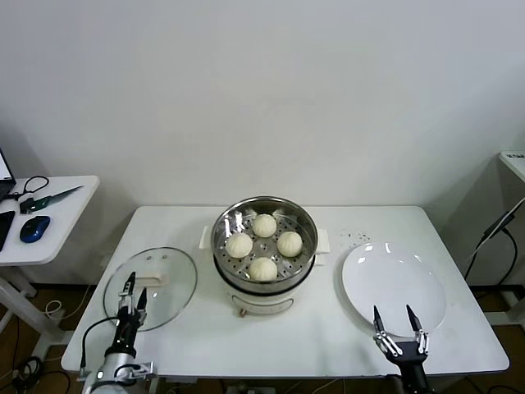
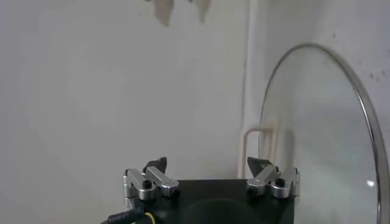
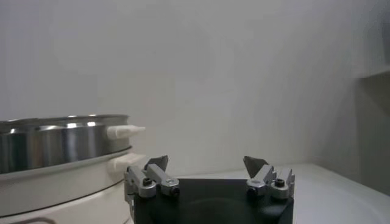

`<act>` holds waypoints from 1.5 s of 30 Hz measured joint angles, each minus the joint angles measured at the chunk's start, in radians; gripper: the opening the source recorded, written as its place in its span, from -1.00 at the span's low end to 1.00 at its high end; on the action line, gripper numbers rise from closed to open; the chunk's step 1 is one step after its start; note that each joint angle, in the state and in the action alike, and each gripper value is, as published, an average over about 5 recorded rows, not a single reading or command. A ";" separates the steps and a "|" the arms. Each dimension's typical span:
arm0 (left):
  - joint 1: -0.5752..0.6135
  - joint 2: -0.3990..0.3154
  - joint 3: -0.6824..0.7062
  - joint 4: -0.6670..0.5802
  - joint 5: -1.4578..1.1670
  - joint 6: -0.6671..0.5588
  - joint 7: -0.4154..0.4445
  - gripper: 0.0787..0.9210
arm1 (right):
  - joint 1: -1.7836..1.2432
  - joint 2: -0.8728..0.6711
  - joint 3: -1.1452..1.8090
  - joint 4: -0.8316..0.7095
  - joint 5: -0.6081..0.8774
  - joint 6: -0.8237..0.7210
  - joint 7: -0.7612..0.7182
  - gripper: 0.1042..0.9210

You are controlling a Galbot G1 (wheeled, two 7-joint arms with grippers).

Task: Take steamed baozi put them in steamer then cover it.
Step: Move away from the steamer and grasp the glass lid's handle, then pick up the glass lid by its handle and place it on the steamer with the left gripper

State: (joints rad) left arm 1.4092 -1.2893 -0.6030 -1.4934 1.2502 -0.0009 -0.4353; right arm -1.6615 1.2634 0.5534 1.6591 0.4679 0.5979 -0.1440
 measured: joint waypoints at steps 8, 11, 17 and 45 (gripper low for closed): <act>-0.081 0.016 0.005 0.092 0.060 0.021 -0.005 0.77 | -0.019 0.011 -0.003 -0.001 -0.005 0.020 0.001 0.76; -0.109 0.020 0.011 0.116 0.073 0.026 -0.004 0.77 | -0.022 0.012 -0.003 -0.002 -0.006 0.025 0.002 0.76; -0.152 0.025 0.022 0.150 0.087 0.033 0.007 0.77 | -0.024 0.014 -0.004 -0.003 -0.009 0.029 0.003 0.76; -0.166 0.033 0.043 0.177 0.058 0.027 0.049 -0.86 | -0.022 0.020 -0.018 -0.004 -0.015 0.042 0.006 0.76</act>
State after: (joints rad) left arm 1.2428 -1.2565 -0.5598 -1.3167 1.3078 0.0260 -0.3865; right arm -1.6835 1.2834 0.5358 1.6550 0.4531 0.6400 -0.1376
